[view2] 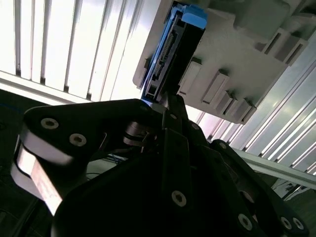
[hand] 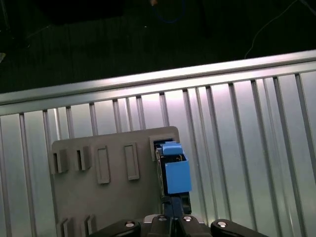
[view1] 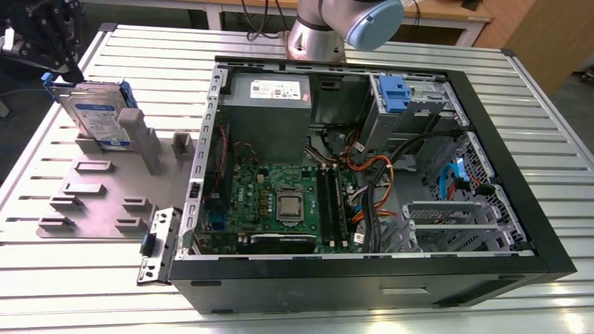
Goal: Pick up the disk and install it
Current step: 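Pick up the disk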
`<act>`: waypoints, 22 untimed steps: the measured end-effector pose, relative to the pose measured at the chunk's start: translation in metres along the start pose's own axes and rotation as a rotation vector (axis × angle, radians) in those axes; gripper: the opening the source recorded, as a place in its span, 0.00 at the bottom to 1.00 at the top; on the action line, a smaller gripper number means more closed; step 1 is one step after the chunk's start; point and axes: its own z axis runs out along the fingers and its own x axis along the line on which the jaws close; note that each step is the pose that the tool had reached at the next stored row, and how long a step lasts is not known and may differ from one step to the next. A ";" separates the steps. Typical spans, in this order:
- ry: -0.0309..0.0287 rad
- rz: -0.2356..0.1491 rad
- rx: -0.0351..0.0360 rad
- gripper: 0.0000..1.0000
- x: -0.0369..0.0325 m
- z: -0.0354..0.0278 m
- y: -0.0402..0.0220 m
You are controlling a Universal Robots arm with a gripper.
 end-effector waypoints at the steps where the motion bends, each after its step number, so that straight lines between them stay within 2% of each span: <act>1: 0.0001 0.000 -0.0002 0.11 -0.0002 0.0000 -0.0006; 9: 0.0000 0.000 0.0000 0.11 -0.0022 0.0005 -0.0136; 22: -0.0001 0.000 0.0000 0.11 -0.0033 0.0002 -0.0198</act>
